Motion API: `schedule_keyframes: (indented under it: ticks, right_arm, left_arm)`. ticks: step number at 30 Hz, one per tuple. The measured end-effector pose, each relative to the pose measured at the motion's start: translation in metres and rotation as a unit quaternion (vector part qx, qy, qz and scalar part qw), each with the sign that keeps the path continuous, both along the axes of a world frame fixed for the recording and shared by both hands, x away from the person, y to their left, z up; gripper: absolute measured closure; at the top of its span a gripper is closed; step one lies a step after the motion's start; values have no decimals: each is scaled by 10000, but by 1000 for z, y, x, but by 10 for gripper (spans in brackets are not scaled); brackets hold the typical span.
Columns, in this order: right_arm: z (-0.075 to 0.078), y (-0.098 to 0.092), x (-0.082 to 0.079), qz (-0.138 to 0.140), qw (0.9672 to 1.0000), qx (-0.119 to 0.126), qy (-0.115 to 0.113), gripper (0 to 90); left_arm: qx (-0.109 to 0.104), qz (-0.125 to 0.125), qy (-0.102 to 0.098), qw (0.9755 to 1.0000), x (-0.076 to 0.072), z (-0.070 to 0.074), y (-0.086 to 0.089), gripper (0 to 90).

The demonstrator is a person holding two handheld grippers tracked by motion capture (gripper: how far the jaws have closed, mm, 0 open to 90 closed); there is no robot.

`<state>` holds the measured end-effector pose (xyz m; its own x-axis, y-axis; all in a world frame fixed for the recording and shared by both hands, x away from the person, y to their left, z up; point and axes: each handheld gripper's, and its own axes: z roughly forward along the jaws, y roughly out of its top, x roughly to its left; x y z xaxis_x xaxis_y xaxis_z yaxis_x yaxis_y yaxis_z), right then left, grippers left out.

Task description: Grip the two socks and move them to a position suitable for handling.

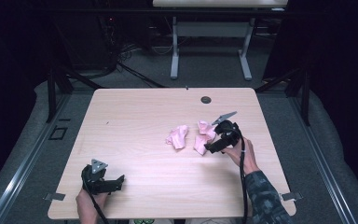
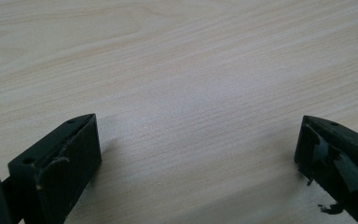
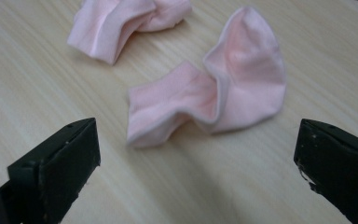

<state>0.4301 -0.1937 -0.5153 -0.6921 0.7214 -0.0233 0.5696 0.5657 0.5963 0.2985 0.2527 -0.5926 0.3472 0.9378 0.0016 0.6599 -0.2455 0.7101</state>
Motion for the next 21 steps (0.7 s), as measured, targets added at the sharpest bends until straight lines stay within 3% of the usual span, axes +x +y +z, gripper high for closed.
schedule_keyframes:
  ticks: [1,5,9,10,12,13,14,17,20,21]
  right_arm:
    - [-1,4,6,-8,10000,57,-3,11]
    - [-7,17,28,76,9999,-107,94,73]
    - [-21,26,43,23,9992,-213,351,153]
    - [-28,28,48,-49,9986,-230,471,211]
    - [-36,30,50,-194,9984,-158,513,268]
    - [-37,29,51,-146,9974,-311,626,300]
    - [-40,29,51,-164,9972,-308,666,336]
    - [-42,29,50,-214,9969,-413,632,374]
    - [-41,28,49,-326,9969,-422,571,484]
    - [-41,27,48,-379,9970,-423,524,565]
  left_arm:
    - [2,4,0,10000,0,0,0,3]
    - [-6,8,2,10000,0,0,0,3]
    - [-4,8,1,10000,0,0,0,3]
    - [-6,10,-1,10000,0,0,0,4]
    - [-7,9,-1,10000,0,0,0,4]
    - [-4,9,-1,10000,0,0,0,4]
    - [-4,9,0,10000,0,0,0,4]
    - [-6,12,1,10000,0,0,0,4]
    - [-6,21,-1,10000,0,0,0,4]
    - [-7,27,-4,10000,0,0,0,4]
